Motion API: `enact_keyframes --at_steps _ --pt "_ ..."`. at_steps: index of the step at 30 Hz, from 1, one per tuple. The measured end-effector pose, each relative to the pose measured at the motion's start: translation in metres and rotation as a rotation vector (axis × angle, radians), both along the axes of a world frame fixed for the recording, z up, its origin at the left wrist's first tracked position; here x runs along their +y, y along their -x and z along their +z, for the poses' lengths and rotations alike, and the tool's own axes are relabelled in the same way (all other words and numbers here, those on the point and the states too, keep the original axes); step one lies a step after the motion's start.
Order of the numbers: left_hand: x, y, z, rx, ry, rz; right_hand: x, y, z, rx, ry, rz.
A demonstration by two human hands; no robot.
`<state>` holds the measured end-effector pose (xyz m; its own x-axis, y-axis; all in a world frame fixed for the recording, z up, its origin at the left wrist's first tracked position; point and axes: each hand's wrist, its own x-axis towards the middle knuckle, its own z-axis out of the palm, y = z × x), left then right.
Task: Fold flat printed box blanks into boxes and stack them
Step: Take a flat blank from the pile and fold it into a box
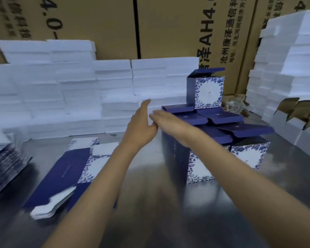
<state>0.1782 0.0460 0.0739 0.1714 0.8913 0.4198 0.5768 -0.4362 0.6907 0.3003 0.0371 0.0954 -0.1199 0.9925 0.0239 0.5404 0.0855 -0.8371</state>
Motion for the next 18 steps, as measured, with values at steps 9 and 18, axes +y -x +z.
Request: enact_keyframes --at_steps 9,18 --pt "-0.052 0.162 -0.092 0.205 0.382 0.682 -0.043 0.091 -0.126 -0.053 0.209 0.030" --pt "-0.061 0.203 -0.118 0.163 0.441 0.849 -0.042 0.120 -0.152 -0.150 0.111 0.029"
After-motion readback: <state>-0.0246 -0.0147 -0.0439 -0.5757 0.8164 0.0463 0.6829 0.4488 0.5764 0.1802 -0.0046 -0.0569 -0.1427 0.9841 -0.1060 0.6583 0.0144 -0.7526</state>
